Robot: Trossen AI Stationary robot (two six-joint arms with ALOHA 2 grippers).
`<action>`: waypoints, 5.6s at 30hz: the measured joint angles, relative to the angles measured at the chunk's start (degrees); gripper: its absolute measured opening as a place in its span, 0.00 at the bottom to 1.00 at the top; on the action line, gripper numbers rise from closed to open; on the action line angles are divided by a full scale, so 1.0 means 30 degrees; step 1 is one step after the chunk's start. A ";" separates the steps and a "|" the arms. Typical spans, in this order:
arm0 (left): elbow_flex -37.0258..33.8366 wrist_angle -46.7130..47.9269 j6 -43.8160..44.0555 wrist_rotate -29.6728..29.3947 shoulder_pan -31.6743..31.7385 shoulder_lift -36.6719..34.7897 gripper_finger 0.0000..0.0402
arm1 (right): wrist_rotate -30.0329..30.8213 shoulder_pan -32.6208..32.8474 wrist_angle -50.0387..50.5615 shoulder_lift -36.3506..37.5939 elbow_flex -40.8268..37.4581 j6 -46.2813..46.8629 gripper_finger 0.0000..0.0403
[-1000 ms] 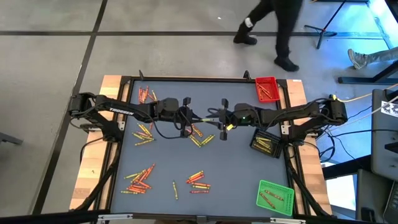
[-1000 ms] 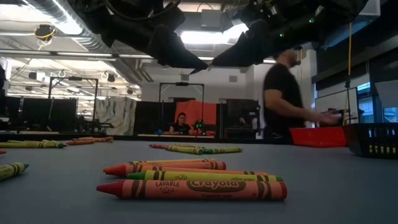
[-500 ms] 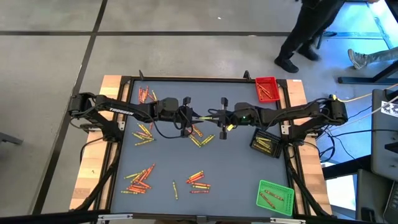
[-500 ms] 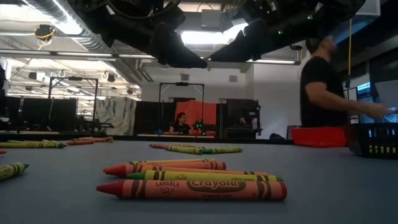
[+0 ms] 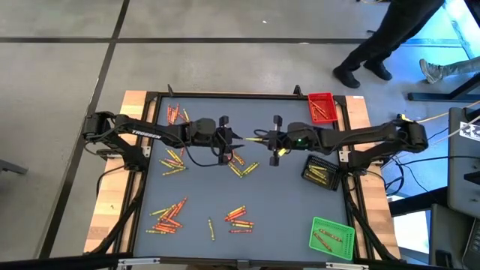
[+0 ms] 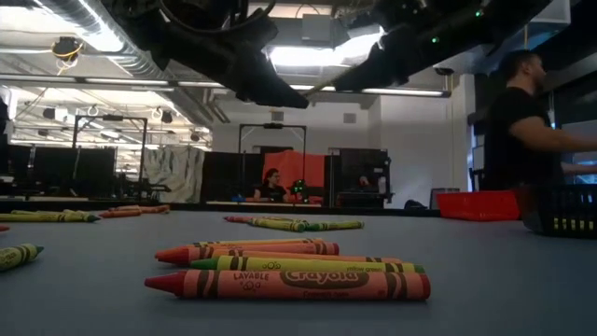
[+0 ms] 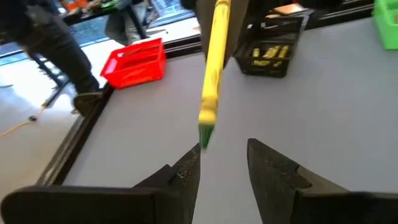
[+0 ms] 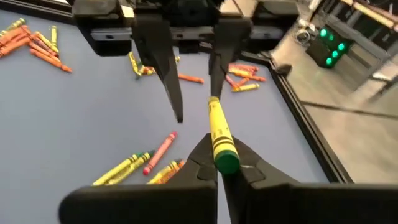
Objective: Sort crayons
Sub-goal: Put the green crayon into the black bin, then put the green crayon into the black basket, then put the red crayon into the green basket
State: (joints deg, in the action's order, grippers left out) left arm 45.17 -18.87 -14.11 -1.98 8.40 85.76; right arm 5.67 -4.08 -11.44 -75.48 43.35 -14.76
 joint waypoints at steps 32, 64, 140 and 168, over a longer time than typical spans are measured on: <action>0.0000 0.0911 0.0168 -0.0365 0.0011 0.0000 0.29 | -0.1093 -0.0029 1.1182 -0.0150 -0.0007 0.6987 0.41; 0.0000 0.1042 0.0174 -0.0407 0.0015 0.0007 0.29 | -0.1878 -0.0015 0.9185 -0.5680 0.0016 0.7736 0.09; 0.0000 0.2739 0.0146 -0.0516 -0.0306 0.0019 0.29 | -0.2735 0.2229 2.0793 0.8960 -0.0024 1.5744 0.43; -0.1574 0.9090 -0.1494 0.4107 0.3503 0.0022 0.29 | 0.3247 0.2062 0.1334 0.0597 -0.1384 0.0886 0.43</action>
State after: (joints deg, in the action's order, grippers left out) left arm 40.45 8.40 -18.59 10.34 18.91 85.82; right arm 15.41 2.11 -7.43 -73.69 39.20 -12.10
